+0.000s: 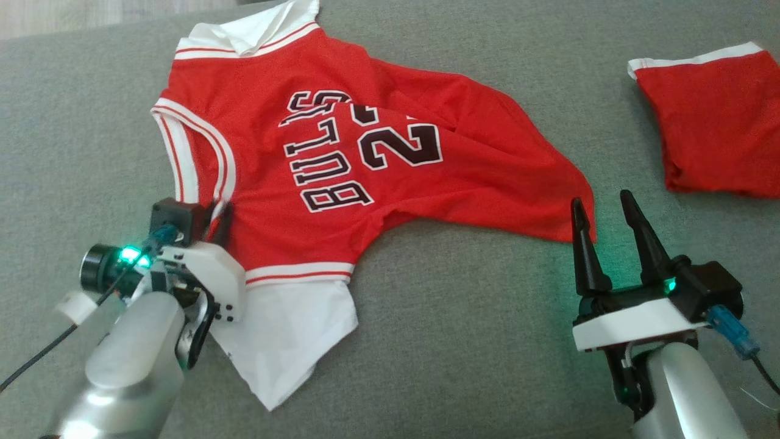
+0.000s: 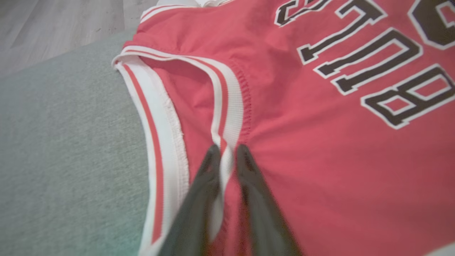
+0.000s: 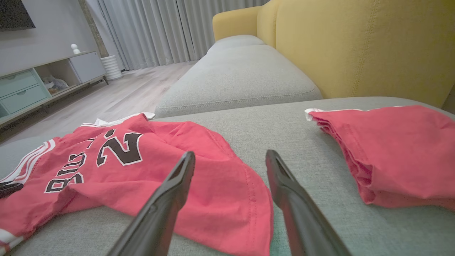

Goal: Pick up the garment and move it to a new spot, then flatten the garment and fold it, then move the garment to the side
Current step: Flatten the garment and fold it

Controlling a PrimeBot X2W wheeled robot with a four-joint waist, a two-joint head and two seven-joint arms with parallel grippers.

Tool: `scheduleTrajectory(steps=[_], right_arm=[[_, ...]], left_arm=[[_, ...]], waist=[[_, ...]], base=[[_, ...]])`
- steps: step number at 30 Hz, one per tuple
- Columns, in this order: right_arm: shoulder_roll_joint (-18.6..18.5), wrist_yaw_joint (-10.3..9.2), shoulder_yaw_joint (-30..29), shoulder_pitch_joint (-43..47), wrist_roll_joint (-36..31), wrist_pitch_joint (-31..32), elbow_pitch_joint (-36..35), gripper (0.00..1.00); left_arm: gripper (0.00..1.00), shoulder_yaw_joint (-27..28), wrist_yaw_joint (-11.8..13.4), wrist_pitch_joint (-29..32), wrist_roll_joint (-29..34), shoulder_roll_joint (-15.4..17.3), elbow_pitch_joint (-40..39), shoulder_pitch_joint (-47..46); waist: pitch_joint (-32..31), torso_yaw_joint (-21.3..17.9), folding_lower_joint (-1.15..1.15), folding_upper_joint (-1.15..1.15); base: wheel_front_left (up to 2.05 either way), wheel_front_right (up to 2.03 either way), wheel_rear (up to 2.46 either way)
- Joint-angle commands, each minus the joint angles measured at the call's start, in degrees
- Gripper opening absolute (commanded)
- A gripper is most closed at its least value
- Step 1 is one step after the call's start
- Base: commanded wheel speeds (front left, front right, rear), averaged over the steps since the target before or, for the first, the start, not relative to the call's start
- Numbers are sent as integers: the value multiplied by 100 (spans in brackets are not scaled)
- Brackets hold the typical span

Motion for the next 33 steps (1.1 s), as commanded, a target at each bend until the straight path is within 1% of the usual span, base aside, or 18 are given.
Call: scheduleTrajectory(steps=[1,7,13,16,22,23,24,25,28,31,33], right_arm=[[-19,-4,134,-162,18,-61,-157,100],[-19,-4,166,-205,53,-61,-160,100],[-19,-4,203,-280,82,-61,-168,100],[-19,-4,227,-316,89,-61,-177,100],[-19,-4,297,-415,123,-61,-198,100],[-19,-4,296,-426,126,-61,-203,100],[-19,-4,293,-433,128,-61,-206,100],[-19,-4,289,-437,129,-61,-208,100],[-19,-4,266,-435,123,-61,-203,100],[-19,-4,248,-434,113,-61,-196,100],[-19,-4,240,-422,97,-61,-204,100]], left_arm=[[0,100,-25,195,55,261,159,-93],[0,119,-32,56,171,477,174,-419],[0,38,-40,-93,515,763,208,-1098],[0,-15,-97,-157,660,837,276,-1494],[0,-115,-295,-317,871,911,613,-2269],[9,-145,-361,-374,898,906,688,-2377],[96,-147,-397,-425,896,887,779,-2470],[100,-173,-459,-470,903,864,869,-2540],[100,-217,-531,-563,898,779,1134,-2656],[100,-209,-533,-750,842,686,1316,-2636],[100,-182,-478,-945,800,630,1380,-2568]], waist=[[4,-28,0,0],[38,-99,0,0],[142,-199,0,0],[207,-252,0,0],[371,-365,0,0],[392,-371,0,0],[408,-372,0,0],[418,-370,0,0],[421,-334,0,0],[373,-256,0,0],[313,-191,0,0]], base=[[0,0,0],[0,0,0],[0,0,0],[0,0,0],[0,0,0],[0,0,0],[0,0,0],[0,0,0],[0,0,0],[0,0,0],[0,0,0]])
